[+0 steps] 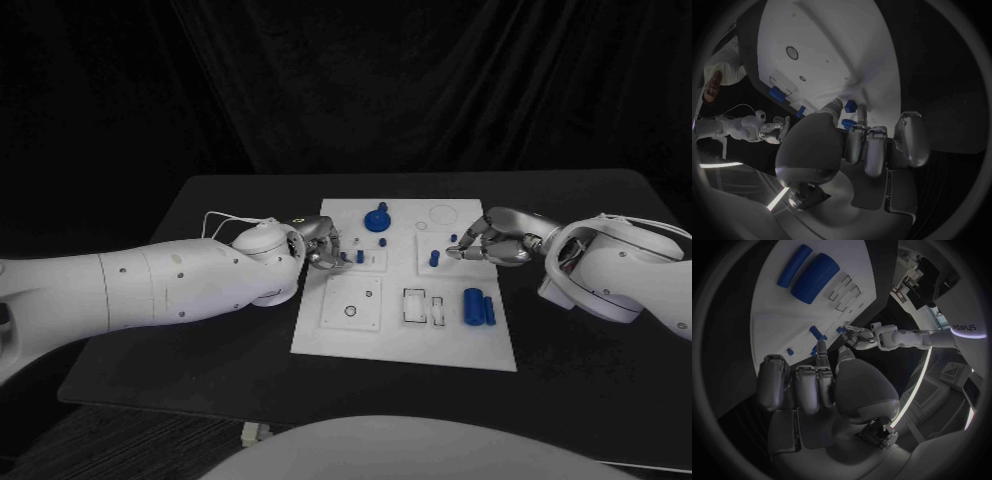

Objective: Assemble the parts on the task board

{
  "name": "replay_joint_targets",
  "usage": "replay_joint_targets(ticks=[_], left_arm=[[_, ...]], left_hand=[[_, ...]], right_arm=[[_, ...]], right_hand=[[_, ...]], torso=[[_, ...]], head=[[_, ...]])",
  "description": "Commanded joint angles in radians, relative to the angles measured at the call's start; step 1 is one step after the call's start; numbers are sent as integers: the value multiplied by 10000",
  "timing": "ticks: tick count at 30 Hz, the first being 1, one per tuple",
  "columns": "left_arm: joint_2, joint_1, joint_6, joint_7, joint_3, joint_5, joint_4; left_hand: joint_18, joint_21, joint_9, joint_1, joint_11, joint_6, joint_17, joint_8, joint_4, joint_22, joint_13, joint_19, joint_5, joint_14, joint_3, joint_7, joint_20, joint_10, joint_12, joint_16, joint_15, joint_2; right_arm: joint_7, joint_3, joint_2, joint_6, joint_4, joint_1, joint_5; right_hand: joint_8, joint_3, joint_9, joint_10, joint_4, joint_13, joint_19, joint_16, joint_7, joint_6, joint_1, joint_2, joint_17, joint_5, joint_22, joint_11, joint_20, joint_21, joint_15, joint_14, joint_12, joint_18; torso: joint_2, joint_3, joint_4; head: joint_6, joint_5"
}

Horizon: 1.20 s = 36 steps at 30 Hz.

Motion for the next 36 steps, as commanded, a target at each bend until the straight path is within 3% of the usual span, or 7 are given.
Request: replay_joint_targets(ticks=[1,10,16,27,30,34,36], left_arm=[[-112,-17,-178,-59,2,78,123],[-554,136,-901,483,6,76,592],[-849,374,-1367,1100,8,88,933],[-1456,1264,-1974,2967,10,1596,1307],[-1508,1505,-2054,3244,10,2391,1218],[-1449,1724,-1945,3400,10,3091,1002],[-1392,1771,-1765,3375,10,3288,914]], left_hand=[[131,-56,294,132,102,-478,2635,440,212,1751,1894,-13,-67,1060,-277,21,69,387,52,26,104,-32],[129,-92,739,72,151,-1364,2635,1280,287,1747,1919,-30,-218,1060,-672,84,123,387,89,26,135,9],[140,-179,464,-326,240,-2265,2635,1168,318,1727,1873,-84,-489,1060,-1077,241,176,323,25,26,215,18],[116,12,-184,-1521,254,-1786,2635,1660,305,1773,2039,-68,-730,1060,-2424,184,219,467,260,26,241,353],[71,305,-481,-1479,172,-1201,2635,1859,286,1844,2188,40,-694,1060,-2554,100,193,619,465,26,212,953],[51,451,-1162,-1461,96,-427,2635,1763,289,1869,2261,81,-612,1060,-2889,-32,140,694,566,26,124,1400],[47,519,-1713,-1310,-27,405,2635,1556,334,1879,2293,94,28,1060,-3077,-166,64,728,610,26,42,1639]], right_arm=[[-122,5,-22,53,9,-27,-11],[-125,5,-46,50,-4,-27,-11],[-127,5,-65,43,-3,-27,-11],[-113,5,-151,-14,17,-26,-11],[-99,5,-143,-21,8,-26,-11],[-75,5,-123,-36,-4,-26,-11],[-65,5,-115,-42,-7,-26,-11]], right_hand=[[-42,-26,-10,324,-55,-67,-74,-58,20,36,86,14,1337,17,1872,-64,19,-12,-53,715,-62,184],[-42,-28,-10,328,-51,-60,-76,-53,21,38,87,13,1347,22,1870,-63,19,-17,-53,718,-58,185],[-42,-32,-11,326,-43,-63,-77,-56,23,40,86,12,1340,26,1869,-62,19,-20,-52,716,-60,185],[-42,-38,-11,326,-35,-63,-77,-56,25,43,84,9,1340,28,1870,-61,19,-21,-52,716,-60,185],[-42,-38,-11,326,-35,-63,-77,-56,25,43,84,9,1340,28,1870,-61,19,-21,-52,716,-60,185],[-42,-43,-11,326,-27,-63,-78,-56,26,46,80,8,1342,27,1869,-60,19,-23,-51,716,-60,186],[-42,-43,-11,326,-27,-63,-78,-56,26,46,80,8,1342,27,1869,-60,19,-23,-51,716,-60,186]], torso=[[1,3,-5],[-3,-1,0],[-12,0,-4],[-5,4,-10],[-4,3,-17],[-10,6,-12],[-12,7,-12]], head=[[1,4],[1,-15],[1,-61],[1,-124],[1,-117],[1,-112],[1,-120]])
